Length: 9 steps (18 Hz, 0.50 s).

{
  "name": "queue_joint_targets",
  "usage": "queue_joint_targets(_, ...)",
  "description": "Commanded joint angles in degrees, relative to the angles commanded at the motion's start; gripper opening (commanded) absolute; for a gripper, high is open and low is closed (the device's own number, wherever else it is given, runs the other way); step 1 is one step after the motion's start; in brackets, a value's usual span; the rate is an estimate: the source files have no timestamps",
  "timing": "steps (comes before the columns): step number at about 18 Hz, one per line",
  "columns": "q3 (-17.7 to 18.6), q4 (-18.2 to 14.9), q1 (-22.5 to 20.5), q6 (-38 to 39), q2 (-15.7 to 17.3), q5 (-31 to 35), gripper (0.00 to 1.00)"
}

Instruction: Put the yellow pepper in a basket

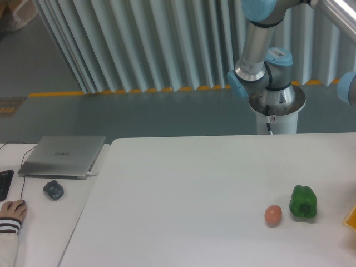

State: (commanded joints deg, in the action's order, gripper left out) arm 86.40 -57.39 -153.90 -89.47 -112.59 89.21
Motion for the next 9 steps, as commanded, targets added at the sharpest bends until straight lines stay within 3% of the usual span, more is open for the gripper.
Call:
queue_joint_targets(5, 1.4, -1.6, 0.3, -0.1, 1.5, 0.1, 1.0)
queue_joint_targets(7, 1.4, -7.2, 1.3, 0.0, 2.9, 0.2, 1.0)
queue_joint_targets(9, 1.5, -10.1, 3.1, 0.3, 3.7, 0.0, 1.0)
